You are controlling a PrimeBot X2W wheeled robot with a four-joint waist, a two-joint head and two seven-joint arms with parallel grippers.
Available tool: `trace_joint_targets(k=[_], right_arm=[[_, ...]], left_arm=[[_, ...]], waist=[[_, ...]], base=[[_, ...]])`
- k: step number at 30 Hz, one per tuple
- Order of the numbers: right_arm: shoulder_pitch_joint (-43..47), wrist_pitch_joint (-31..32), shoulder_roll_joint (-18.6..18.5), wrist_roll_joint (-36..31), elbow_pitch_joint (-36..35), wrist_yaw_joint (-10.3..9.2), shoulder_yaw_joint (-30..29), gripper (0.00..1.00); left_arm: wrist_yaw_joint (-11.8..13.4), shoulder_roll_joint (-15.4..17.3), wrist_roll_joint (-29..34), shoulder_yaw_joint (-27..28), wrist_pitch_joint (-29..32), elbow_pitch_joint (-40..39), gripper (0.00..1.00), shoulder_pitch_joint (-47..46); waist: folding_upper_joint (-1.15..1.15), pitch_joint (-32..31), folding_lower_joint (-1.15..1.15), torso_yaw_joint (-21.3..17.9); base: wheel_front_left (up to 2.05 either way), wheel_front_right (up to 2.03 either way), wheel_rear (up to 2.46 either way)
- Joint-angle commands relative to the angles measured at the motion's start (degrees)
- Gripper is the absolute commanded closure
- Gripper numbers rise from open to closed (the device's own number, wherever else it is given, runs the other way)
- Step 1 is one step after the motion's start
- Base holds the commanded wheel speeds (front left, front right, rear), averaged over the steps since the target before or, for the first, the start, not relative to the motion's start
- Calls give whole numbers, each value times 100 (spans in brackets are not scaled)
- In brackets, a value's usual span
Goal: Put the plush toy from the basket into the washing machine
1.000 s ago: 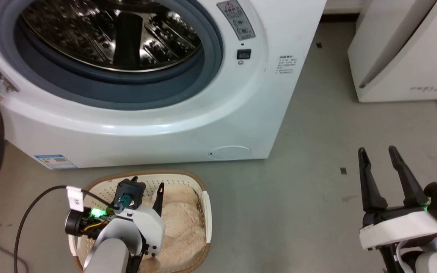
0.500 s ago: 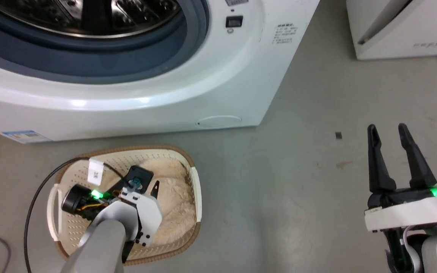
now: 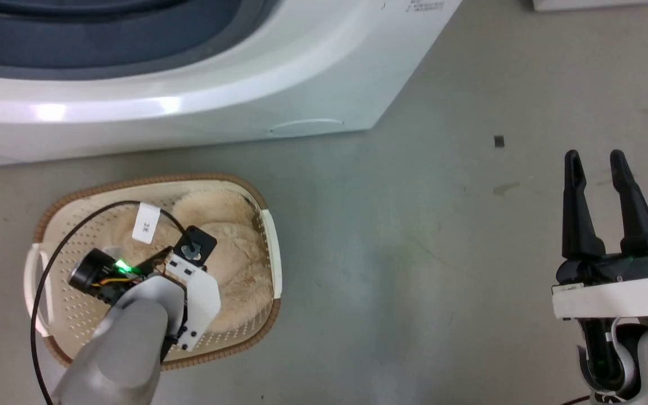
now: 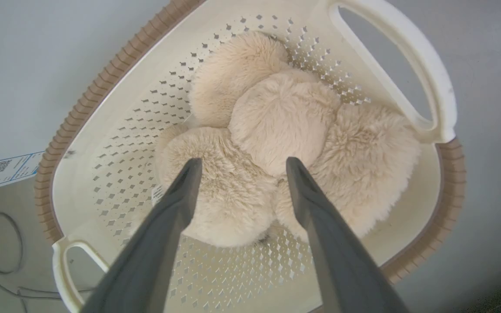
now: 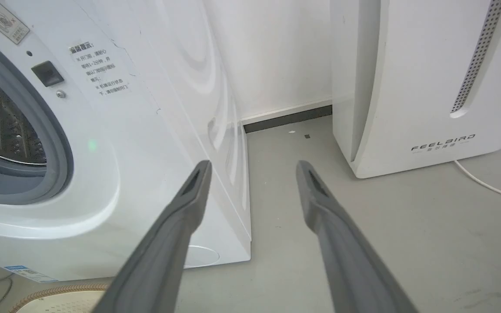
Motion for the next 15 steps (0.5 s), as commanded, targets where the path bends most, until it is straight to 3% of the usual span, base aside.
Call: trace_joint_targets(k=[1, 15], right_arm=[[-141, -53, -2, 76, -55, -2, -14, 0], [-507, -233, -2, 374, -231, -3, -118, 0]], left_arm=[[-15, 71, 58, -87, 72, 155, 0, -196], [0, 251, 38, -531, 495, 1042, 0, -1246]], waist=[[0, 205, -1, -46], [0, 1256, -1, -130]], base=[[0, 0, 0], [0, 0, 0]])
